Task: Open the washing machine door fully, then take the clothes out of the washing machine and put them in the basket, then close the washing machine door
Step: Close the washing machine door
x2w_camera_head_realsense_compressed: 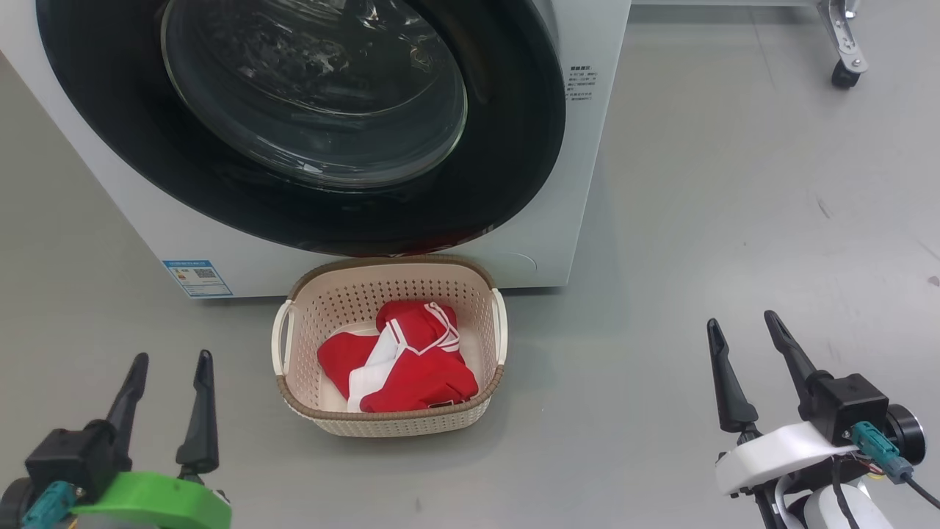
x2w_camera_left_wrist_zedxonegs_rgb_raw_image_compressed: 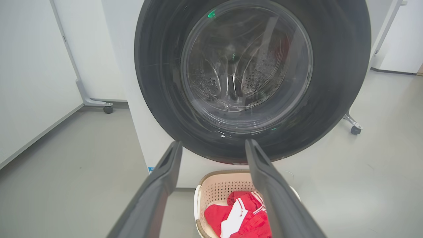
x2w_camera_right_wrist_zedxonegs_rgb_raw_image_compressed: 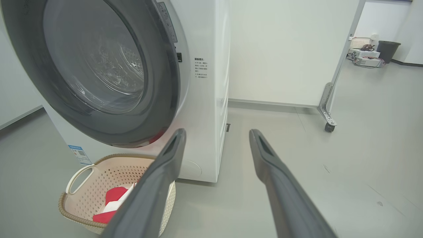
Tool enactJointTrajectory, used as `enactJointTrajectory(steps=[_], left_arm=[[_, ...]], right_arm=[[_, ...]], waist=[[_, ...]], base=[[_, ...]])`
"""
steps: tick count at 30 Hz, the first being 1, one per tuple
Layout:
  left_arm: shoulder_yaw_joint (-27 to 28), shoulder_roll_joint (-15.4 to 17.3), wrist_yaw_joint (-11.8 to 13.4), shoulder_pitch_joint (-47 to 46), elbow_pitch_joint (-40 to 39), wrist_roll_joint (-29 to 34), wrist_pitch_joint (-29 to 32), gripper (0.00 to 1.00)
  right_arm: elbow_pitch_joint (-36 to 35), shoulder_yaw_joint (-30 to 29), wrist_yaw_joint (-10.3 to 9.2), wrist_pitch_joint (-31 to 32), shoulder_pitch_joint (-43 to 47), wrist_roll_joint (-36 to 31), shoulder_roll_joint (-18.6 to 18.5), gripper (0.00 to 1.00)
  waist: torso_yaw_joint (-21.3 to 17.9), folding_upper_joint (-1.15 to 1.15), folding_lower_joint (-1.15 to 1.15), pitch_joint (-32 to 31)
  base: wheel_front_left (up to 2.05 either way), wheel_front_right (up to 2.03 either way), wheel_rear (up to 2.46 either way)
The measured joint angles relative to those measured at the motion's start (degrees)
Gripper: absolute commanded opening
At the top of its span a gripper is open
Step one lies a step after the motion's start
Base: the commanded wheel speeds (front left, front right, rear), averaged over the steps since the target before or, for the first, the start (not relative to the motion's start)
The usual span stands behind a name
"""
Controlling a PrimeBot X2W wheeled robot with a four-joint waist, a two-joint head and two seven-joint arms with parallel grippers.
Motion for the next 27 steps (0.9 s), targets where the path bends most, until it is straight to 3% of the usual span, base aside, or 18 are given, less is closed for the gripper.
enactJointTrajectory(steps=[7, 27], left_arm=[[-1.7, -1.1, 1.6, 1.7, 0.9, 3.7, -1.1, 1.00], [-1.0, -4.8, 2.3, 3.3, 0.2, 6.4, -1.3, 1.00]], right_arm=[[0.1, 0.4, -0.38, 0.6, 1.4, 0.0, 0.1, 1.00], [-0.9, 0.4, -0.92, 1.5, 2.4, 0.0, 0.1, 1.00]], waist=[[-0.2, 0.00, 0.00, -1.0], [-0.9, 0.00, 0.00, -2.0]], base=[[0.00, 0.00, 0.00], [0.00, 0.00, 0.00]])
